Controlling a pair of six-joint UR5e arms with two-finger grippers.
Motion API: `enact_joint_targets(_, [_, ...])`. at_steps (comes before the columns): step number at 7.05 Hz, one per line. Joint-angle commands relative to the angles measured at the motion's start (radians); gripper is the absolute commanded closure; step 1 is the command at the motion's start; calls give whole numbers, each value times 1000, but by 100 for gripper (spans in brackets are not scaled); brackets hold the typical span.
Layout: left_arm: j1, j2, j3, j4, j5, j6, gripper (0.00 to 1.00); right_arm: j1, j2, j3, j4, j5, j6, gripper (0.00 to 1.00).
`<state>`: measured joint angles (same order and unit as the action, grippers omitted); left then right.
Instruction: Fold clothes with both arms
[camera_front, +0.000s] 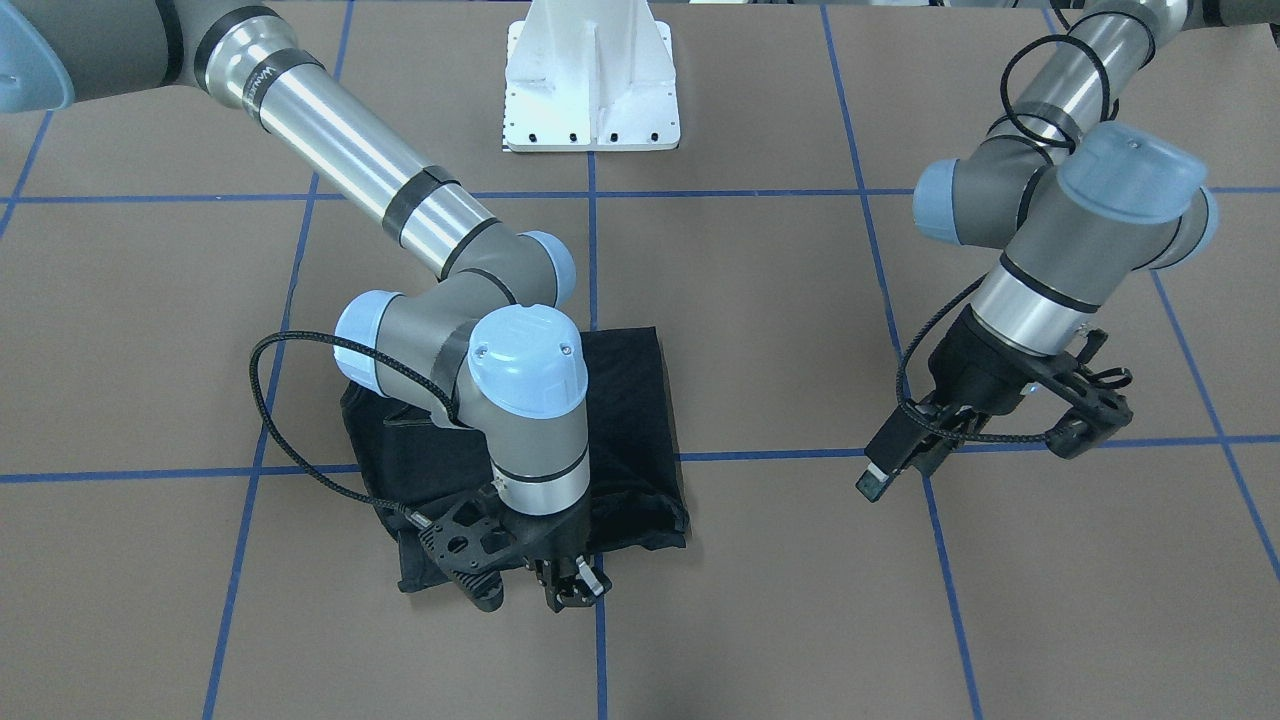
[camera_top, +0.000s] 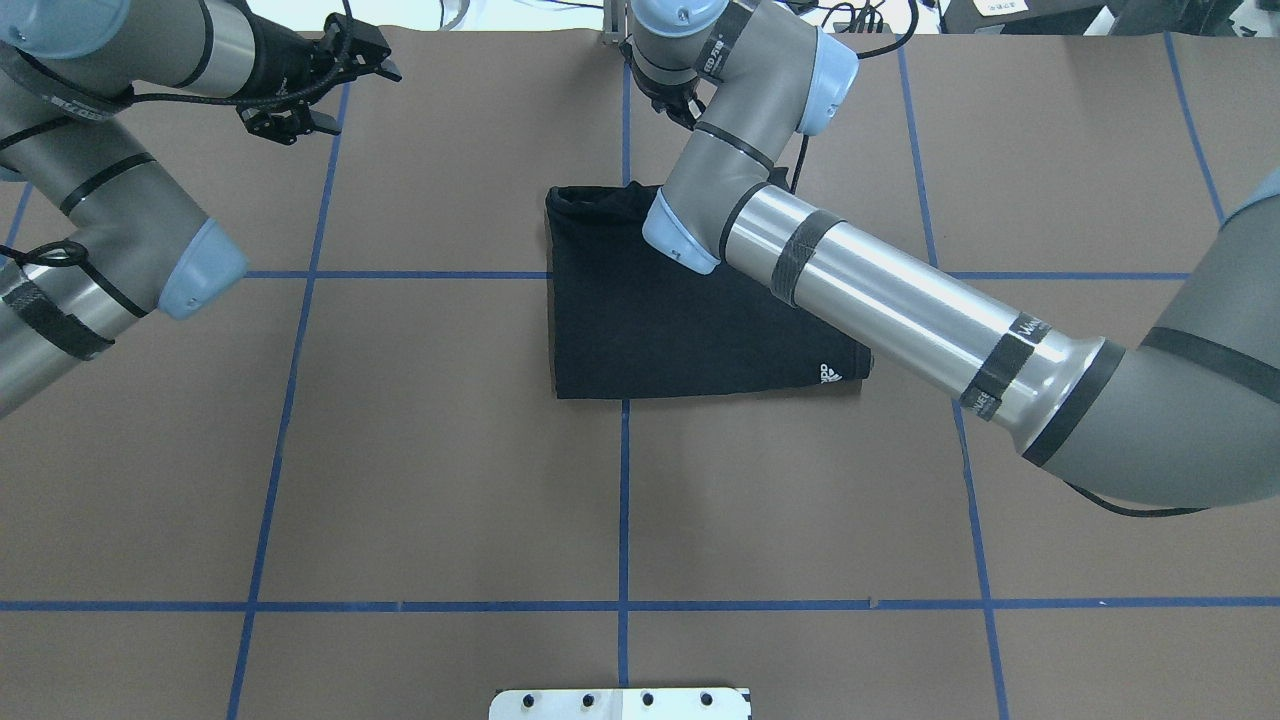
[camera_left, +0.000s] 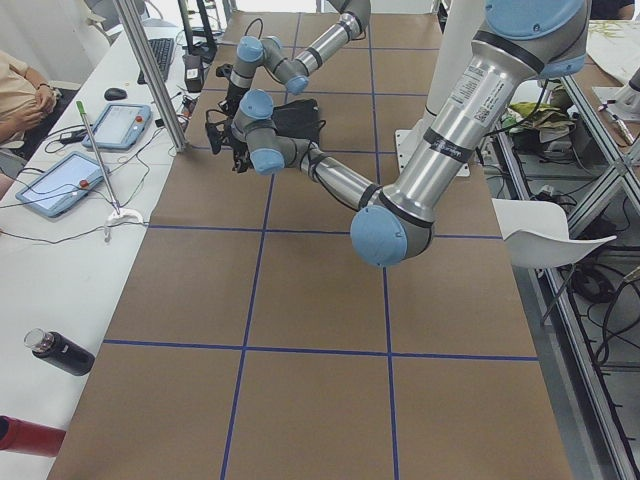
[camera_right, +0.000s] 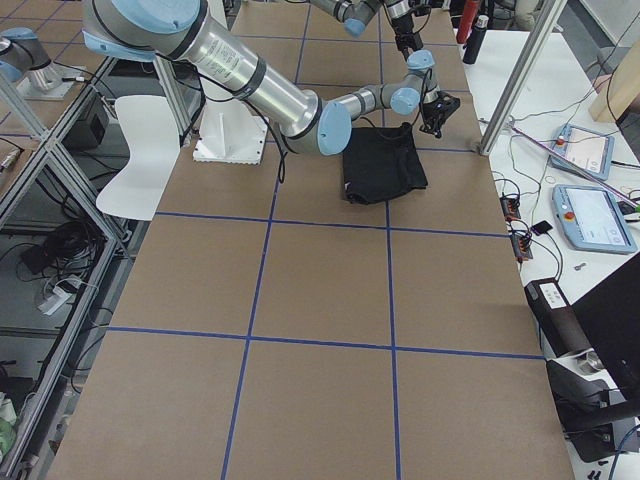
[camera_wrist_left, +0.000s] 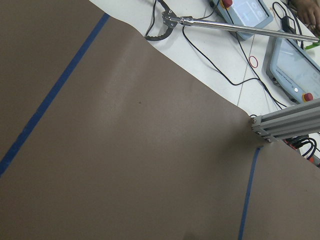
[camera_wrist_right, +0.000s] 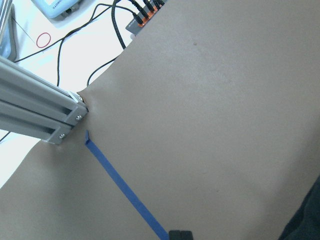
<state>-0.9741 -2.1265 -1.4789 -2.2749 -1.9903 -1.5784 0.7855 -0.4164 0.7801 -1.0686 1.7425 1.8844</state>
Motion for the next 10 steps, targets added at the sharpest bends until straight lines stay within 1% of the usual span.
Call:
enact_joint_targets(1, [-2,0,-6,2,1,2,0,21,-176,229,-11,127,-17,100])
enact_joint_targets(2, [0,2,-7,2,-1,2,0,41,-306,381,-63,194,-128,100])
enact_joint_targets(3, [-3,2,-14,2,-1,2,0,75,-361,480,-161,230,-193,100])
enact_joint_targets(4, [-6,28,-38,2,-5,21,0,143,-452,580,-204,321,-299,100])
enact_joint_targets(5, [-8,80,-91,3,-7,131,0,247,-557,641,-206,428,-452,100])
enact_joint_targets(6, [-12,145,-154,21,-7,281,0,379,-662,672,-206,548,-669,100])
enact_joint_targets(7, [-24,193,-219,84,-24,451,0,496,-753,673,-206,625,-906,100])
enact_joint_targets(8, [-61,224,-256,130,-53,576,0,567,-835,668,-232,629,-1141,73])
enact_joint_targets(9, [-101,287,-277,135,-88,719,0,627,-872,662,-325,615,-1365,46])
enact_joint_targets(10, [-171,348,-276,140,-154,920,0,705,-887,665,-452,612,-1582,0])
